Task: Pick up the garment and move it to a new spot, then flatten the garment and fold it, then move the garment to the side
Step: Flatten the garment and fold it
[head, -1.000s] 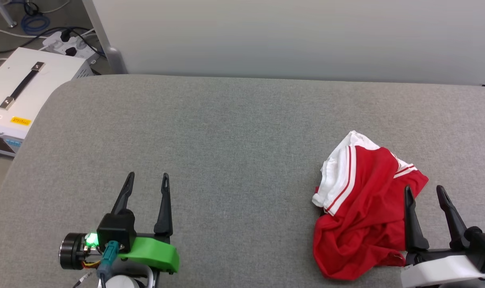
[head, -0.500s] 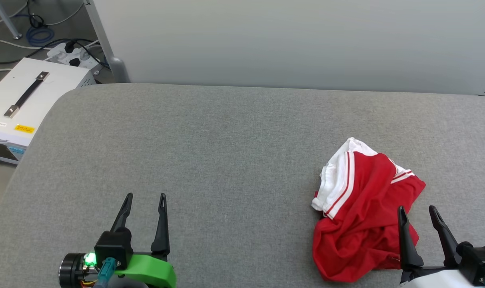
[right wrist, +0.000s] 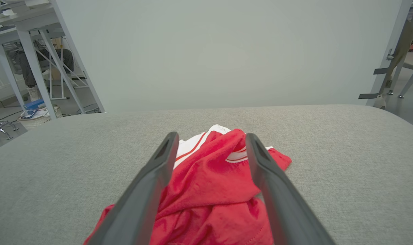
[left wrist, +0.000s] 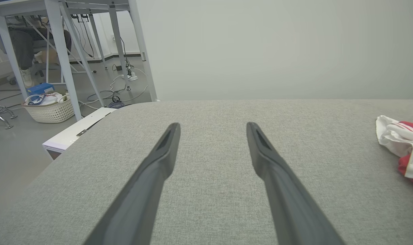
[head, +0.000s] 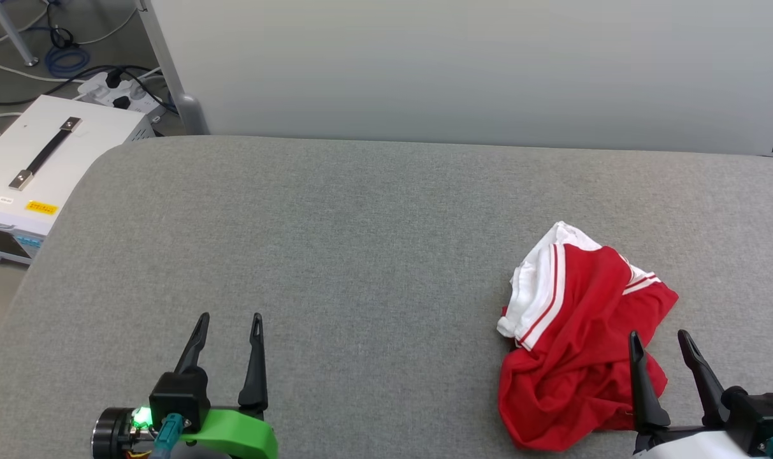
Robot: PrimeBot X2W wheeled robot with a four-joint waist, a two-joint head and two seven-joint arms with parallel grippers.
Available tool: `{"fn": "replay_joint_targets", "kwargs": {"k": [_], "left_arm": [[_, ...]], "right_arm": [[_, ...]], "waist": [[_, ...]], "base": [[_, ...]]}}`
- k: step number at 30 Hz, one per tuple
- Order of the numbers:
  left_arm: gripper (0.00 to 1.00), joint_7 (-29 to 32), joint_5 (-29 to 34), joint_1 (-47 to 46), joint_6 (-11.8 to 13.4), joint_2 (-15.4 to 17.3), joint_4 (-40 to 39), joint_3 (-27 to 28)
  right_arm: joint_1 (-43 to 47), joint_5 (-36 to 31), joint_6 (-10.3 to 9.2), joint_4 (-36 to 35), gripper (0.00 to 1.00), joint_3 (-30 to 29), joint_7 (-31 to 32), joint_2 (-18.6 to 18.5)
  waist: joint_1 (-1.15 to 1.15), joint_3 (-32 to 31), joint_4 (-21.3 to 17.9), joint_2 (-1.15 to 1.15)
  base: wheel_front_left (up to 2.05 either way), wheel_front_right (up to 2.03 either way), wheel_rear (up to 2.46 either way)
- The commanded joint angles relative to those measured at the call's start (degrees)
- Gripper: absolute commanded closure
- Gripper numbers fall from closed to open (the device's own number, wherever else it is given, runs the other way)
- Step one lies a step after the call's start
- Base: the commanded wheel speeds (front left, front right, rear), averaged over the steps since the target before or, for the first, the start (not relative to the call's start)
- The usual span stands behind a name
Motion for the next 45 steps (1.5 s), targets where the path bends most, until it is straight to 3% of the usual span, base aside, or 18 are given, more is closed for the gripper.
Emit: {"fn": "replay_joint_targets", "kwargs": {"k": [1,8,15,16,20,24,30,37,45], "left_arm": [[0.0,-0.3,0.6,1.1,-0.3,-0.4,0.1,0.4],[0.0,-0.3,1.3,-1.7,-2.0,-0.8,-0.1,0.4],[0.0,-0.3,1.4,-13.6,-6.0,0.1,-0.9,-1.4],[0.0,-0.3,1.2,-22.6,-7.5,1.8,-0.1,-4.5],[0.0,-0.3,-0.8,-31.5,-8.1,3.6,2.9,-9.6],[0.0,1.3,-7.6,-40.4,-8.2,6.1,7.5,-18.8],[0.0,11.4,-19.5,-52.9,-8.2,8.6,11.2,-33.8],[0.0,32.0,-36.9,-63.2,-8.2,9.6,13.8,-50.0],[0.0,46.4,-45.7,-70.4,-8.2,11.5,15.0,-66.2]], "right_arm": [[0.4,0.2,-0.04,0.2,0.0,0.1,-0.2,-0.1],[-0.2,0.1,-0.04,0.0,0.0,0.2,-0.2,-0.1],[-2.5,-0.4,-0.04,-0.6,0.0,0.6,-0.2,-0.1],[-4.1,-0.5,-0.04,-0.7,0.0,0.8,-0.2,-0.1],[-5.5,-0.4,-0.04,-0.7,0.0,1.2,-0.2,-0.1],[-6.6,-0.2,-0.04,-0.8,0.0,1.4,-0.2,-0.1],[-8.3,0.2,-0.04,-0.8,0.0,1.6,-0.2,-0.1],[-10.5,1.2,-0.04,-0.8,0.0,2.3,-0.2,-0.1],[-12.9,2.5,-0.04,-0.7,0.0,3.3,-0.2,-0.1]], "waist": [[0.0,-0.1,0.0,0.0],[0.0,0.6,-0.2,0.0],[0.0,3.3,-1.4,0.0],[0.0,5.4,-2.8,0.0],[0.0,7.4,-4.5,0.0],[0.0,9.0,-6.3,0.0],[0.0,11.6,-9.0,0.0],[0.0,14.8,-12.1,0.0],[0.0,18.3,-15.9,0.0]], "base": [[0.0,0.0,0.0],[0.0,0.0,0.0],[0.0,0.0,0.0],[0.0,0.0,0.0],[0.0,0.0,0.0],[0.0,0.0,0.0],[0.0,0.0,0.0],[0.0,0.0,0.0],[0.0,0.0,0.0]]}}
